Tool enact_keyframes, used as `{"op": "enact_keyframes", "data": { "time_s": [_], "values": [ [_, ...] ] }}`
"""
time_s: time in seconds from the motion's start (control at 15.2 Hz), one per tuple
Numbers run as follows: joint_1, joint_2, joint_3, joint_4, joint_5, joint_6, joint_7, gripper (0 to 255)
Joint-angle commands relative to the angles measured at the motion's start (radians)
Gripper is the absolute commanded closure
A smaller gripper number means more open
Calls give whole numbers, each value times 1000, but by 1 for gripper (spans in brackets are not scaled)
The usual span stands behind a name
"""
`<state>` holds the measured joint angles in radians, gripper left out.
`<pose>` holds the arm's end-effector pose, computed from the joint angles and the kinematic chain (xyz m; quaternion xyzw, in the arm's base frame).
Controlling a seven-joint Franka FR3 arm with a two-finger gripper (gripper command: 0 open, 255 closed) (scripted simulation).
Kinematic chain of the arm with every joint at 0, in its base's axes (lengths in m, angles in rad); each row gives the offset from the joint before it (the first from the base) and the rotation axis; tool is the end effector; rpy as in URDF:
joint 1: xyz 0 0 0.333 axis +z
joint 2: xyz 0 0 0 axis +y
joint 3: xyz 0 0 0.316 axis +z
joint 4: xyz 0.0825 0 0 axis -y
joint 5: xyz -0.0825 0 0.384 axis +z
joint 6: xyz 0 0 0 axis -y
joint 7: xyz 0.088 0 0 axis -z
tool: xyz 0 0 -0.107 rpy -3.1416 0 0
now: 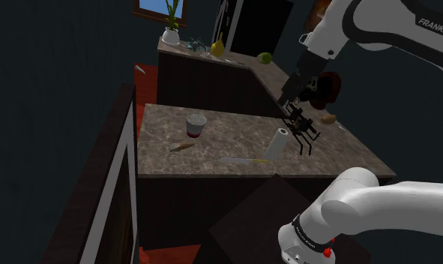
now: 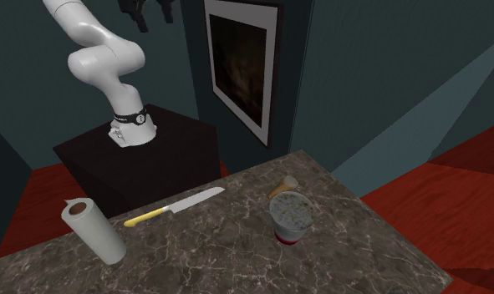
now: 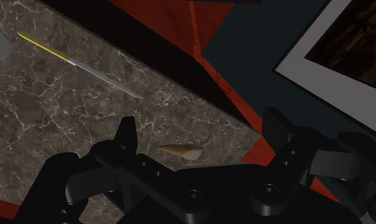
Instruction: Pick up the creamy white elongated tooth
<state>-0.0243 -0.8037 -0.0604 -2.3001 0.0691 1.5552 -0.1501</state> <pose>0.3000 -0.0249 0.6209 -0.9971 -0.0427 -0.0348 0.0528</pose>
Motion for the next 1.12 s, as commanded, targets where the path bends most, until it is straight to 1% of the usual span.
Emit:
{"op": "enact_keyframes", "data": {
  "time_s": [0.0, 0.53, 1.06],
  "values": [
    [0, 0, 0, 0, 0, 0, 0, 0],
    [52, 214, -37, -51, -37, 241, -178, 0],
    [101, 484, -60, -17, -52, 457, -345, 0]
  ]
}}
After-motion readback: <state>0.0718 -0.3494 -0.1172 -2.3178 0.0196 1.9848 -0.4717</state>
